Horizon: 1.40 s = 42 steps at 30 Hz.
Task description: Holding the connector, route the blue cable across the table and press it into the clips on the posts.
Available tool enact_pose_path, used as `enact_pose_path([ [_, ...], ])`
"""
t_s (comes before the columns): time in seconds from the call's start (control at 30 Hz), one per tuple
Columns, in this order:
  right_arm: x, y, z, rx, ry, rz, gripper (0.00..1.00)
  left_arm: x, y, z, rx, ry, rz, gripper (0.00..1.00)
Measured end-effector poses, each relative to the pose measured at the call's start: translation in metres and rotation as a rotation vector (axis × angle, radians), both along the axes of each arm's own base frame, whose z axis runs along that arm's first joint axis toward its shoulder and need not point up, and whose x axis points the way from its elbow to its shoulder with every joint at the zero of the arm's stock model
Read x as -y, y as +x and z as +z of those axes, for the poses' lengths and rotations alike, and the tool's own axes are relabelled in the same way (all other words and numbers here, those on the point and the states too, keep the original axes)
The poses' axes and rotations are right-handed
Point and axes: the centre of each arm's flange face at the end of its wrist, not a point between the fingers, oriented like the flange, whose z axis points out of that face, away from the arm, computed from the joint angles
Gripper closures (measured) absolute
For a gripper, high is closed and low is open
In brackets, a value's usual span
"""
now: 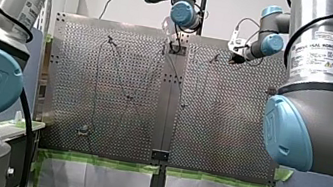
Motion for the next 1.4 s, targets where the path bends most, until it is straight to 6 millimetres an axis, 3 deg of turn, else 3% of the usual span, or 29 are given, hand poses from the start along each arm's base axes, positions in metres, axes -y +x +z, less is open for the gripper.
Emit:
enact_pose_path([
  [0.47, 0.000, 0.002, -0.003, -0.003, 0.003, 0.003, 1.00, -0.023, -0.049, 0.022, 0.063, -0.164, 0.009, 0.00],
  [0.67, 0.001, 0.002, -0.005, -0.004, 0.005, 0.003, 1.00, -0.029, -0.061, 0.018, 0.071, -0.213, 0.018, 0.00],
  [0.9, 0.002, 0.003, -0.006, -0.004, 0.008, 0.003, 1.00, -0.027, -0.064, -0.009, 0.063, -0.228, 0.008, 0.00],
  [1.23, 0.002, 0.003, -0.007, -0.004, 0.011, 0.004, 1.00, -0.018, -0.069, -0.075, 0.020, -0.257, -0.033, 0.00],
  [1.4, 0.002, 0.003, -0.008, -0.005, 0.011, 0.004, 1.00, -0.019, -0.073, -0.098, 0.005, -0.299, -0.059, 0.00],
])
